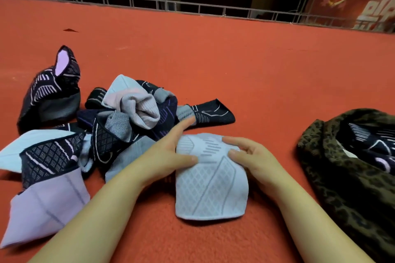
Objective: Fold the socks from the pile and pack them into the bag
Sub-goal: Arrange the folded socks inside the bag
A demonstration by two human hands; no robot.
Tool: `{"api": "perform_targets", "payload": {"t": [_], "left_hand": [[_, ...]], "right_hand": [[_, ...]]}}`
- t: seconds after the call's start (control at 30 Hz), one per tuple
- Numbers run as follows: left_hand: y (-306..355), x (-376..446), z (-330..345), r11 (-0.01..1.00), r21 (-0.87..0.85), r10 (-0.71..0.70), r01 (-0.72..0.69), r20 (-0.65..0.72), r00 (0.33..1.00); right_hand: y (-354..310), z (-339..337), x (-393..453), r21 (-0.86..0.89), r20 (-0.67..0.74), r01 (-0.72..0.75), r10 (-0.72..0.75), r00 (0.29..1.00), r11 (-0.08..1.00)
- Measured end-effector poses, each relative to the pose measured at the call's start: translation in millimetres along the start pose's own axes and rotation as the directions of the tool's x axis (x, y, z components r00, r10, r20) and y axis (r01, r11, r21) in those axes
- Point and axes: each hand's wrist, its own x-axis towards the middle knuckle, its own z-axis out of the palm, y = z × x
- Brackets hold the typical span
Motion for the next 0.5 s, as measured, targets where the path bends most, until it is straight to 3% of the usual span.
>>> {"api": "perform_targets", "payload": {"t": [0.1, 0.23, 0.33, 0.4, 0.5], "left_hand": [[19, 24, -7, 0.926, 0.377, 0.016, 0.031, -0.121, 0.993], [55, 63, -21, 0.873, 0.485, 0.174, -0.058, -0.198, 0.965], [60, 61, -24, 0.823, 0.564, 0.221, -0.070, -0.204, 0.954], [49, 44, -20, 0.795, 0.606, 0.178, -0.033, -0.180, 0.967], [21, 11, -11, 0.763, 0.647, 0.085, 0.002, -0.103, 0.991]], "right_hand": [[-21, 4, 10, -0.118, -0.146, 0.122, -0.139, 0.979, 0.985], [-64, -2, 34, -0.348, -0.165, 0.328, -0.402, 0.901, 0.878], [-65, -5, 34, -0.547, -0.161, 0.282, -0.430, 0.889, 0.788], [-52, -5, 21, -0.715, -0.106, 0.203, -0.391, 0.914, 0.669], [-29, -2, -4, -0.814, -0.011, 0.168, -0.304, 0.953, 0.556]]}}
